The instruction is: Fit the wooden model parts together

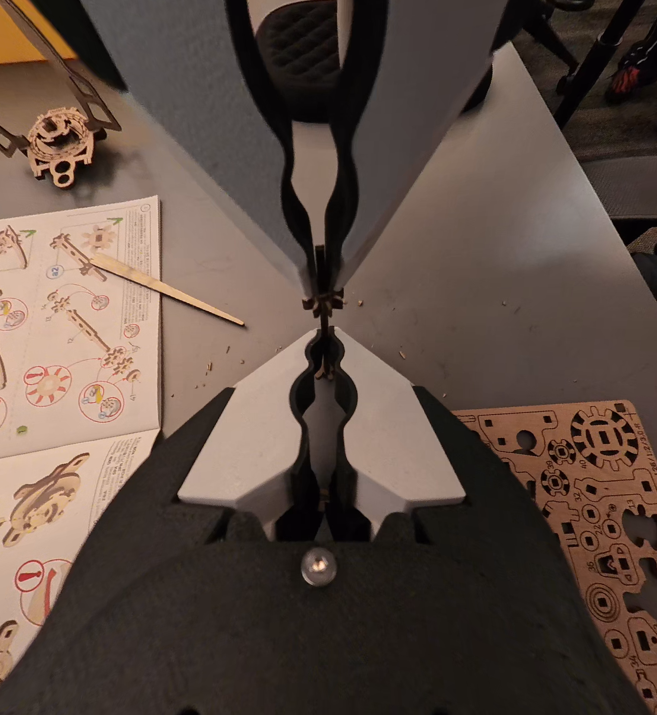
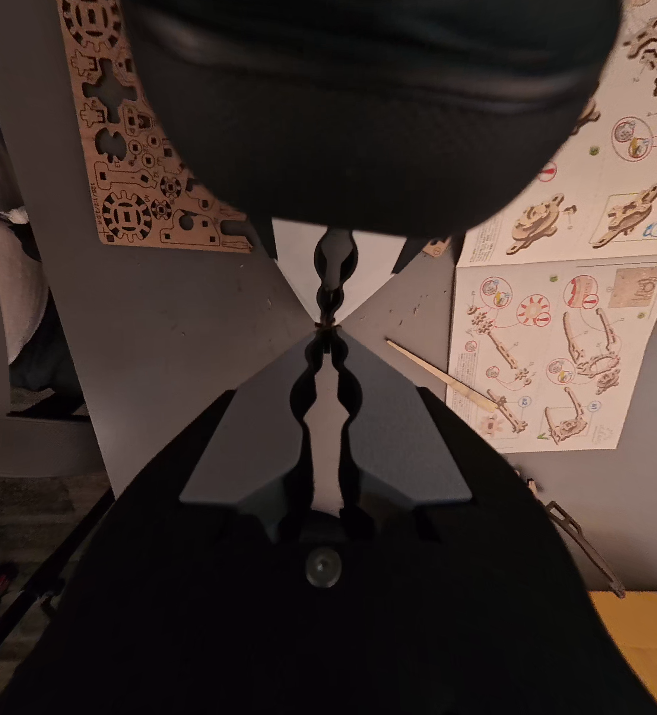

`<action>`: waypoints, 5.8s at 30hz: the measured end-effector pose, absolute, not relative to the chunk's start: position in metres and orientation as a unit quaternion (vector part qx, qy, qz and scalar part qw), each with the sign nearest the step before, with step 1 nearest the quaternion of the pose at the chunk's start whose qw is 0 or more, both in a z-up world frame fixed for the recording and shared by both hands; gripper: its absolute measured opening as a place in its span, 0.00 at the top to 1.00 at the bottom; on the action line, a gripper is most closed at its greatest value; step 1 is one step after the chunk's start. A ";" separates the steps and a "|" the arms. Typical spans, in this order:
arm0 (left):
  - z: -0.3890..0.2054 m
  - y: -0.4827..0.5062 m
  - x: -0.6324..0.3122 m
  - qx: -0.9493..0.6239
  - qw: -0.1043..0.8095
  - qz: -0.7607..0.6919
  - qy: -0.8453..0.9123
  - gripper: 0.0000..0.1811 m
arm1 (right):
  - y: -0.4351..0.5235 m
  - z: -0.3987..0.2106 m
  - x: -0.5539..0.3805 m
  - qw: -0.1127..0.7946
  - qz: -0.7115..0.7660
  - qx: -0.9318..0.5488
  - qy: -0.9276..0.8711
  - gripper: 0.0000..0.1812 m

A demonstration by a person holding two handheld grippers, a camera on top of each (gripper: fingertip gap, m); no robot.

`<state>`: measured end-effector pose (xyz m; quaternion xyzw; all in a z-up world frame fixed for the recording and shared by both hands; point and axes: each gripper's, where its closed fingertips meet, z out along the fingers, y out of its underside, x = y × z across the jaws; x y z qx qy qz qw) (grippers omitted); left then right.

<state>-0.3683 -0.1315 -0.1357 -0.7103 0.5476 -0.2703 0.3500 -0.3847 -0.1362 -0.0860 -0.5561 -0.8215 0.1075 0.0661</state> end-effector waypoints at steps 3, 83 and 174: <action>-0.125 -0.130 -0.363 -0.698 0.373 -0.291 0.538 1.00 | -0.136 -0.086 -0.383 0.067 0.108 -0.558 -0.820 0.99; -0.060 -0.168 -0.372 -0.643 0.193 -0.643 0.367 1.00 | -0.146 -0.043 -0.412 0.456 0.389 -0.353 -0.718 0.95; -0.054 -0.139 -0.379 -0.582 0.540 -0.189 0.578 0.97 | -0.144 -0.041 -0.389 0.440 0.412 -0.325 -0.728 0.96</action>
